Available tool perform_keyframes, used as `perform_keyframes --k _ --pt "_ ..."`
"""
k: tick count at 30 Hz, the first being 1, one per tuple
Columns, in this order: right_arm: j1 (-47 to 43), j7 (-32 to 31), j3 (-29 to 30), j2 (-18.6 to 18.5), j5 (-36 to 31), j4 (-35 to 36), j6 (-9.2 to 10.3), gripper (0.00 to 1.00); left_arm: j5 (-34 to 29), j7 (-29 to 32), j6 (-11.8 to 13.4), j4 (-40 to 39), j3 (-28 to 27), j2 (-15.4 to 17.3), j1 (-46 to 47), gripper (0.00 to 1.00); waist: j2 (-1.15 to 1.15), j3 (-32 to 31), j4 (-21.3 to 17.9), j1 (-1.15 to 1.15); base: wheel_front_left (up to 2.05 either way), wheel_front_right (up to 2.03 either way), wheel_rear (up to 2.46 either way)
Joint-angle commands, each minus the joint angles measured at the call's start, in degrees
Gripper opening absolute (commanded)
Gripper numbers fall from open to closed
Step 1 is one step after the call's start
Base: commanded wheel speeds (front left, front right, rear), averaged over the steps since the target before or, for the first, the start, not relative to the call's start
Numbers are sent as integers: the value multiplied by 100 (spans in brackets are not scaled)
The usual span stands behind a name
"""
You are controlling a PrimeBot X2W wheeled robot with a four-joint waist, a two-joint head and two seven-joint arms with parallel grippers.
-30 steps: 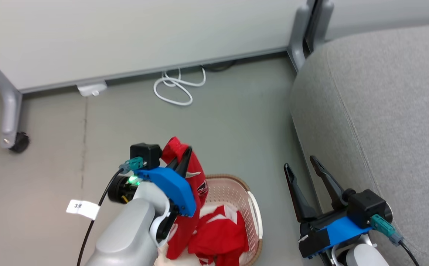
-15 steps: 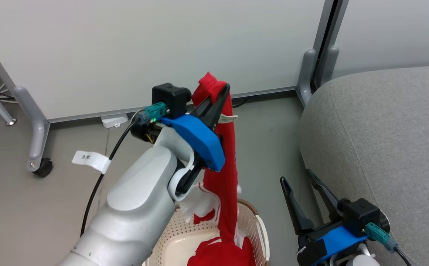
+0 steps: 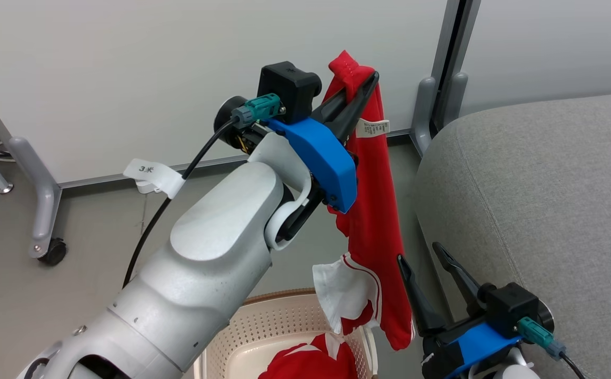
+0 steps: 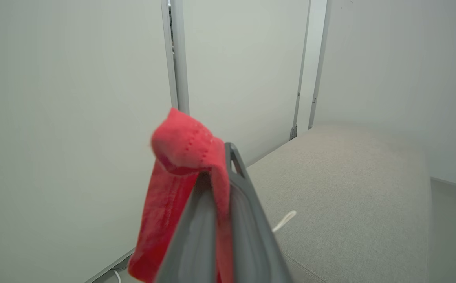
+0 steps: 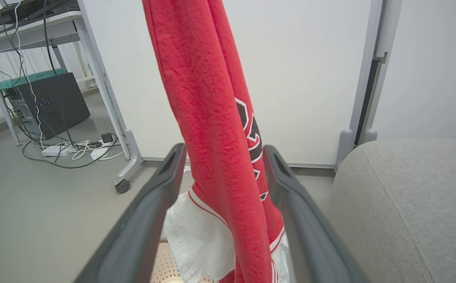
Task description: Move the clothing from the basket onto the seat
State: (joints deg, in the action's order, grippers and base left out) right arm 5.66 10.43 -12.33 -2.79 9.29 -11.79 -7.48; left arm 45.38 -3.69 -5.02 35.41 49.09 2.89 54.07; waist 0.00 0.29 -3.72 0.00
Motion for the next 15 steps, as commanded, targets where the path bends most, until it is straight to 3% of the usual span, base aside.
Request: perform_keyframes --k 1,15 --pt "-42 -15 -9 -18 -25 38 -3 100 104 -49 45 11 110 2 143 0 0 11 -25 0 0 0 0" --pt "222 -137 -11 -18 -93 56 -3 100 611 -205 139 141 746 1 428 0 0 147 -96 0 0 0 0"
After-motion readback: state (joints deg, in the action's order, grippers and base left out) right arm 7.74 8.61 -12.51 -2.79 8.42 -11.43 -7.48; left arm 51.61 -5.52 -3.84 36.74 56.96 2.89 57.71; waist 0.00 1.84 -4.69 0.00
